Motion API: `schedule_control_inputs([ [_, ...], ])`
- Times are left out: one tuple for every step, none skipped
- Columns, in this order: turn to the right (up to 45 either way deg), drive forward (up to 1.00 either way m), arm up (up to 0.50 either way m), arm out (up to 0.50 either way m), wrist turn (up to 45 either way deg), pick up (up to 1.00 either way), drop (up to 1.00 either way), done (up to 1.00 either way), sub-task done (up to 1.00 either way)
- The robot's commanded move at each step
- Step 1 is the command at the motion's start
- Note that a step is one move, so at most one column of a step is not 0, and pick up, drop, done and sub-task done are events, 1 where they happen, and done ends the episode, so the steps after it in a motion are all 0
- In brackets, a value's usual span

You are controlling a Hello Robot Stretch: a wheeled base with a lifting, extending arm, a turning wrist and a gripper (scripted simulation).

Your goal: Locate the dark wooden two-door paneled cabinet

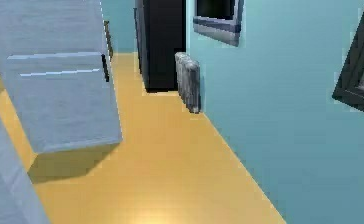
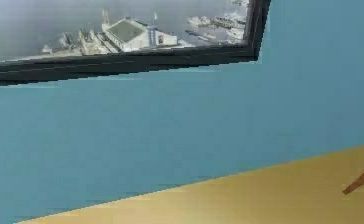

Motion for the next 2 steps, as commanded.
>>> schedule_control_inputs([
  [45.0, 0.0, 0.0, 0.0, 0.0, 0.0, 0.0, 0.0, 0.0],
  [3.0, 0.0, 0.0, 0.0, 0.0, 0.0, 0.0, 0.0, 0.0],
])
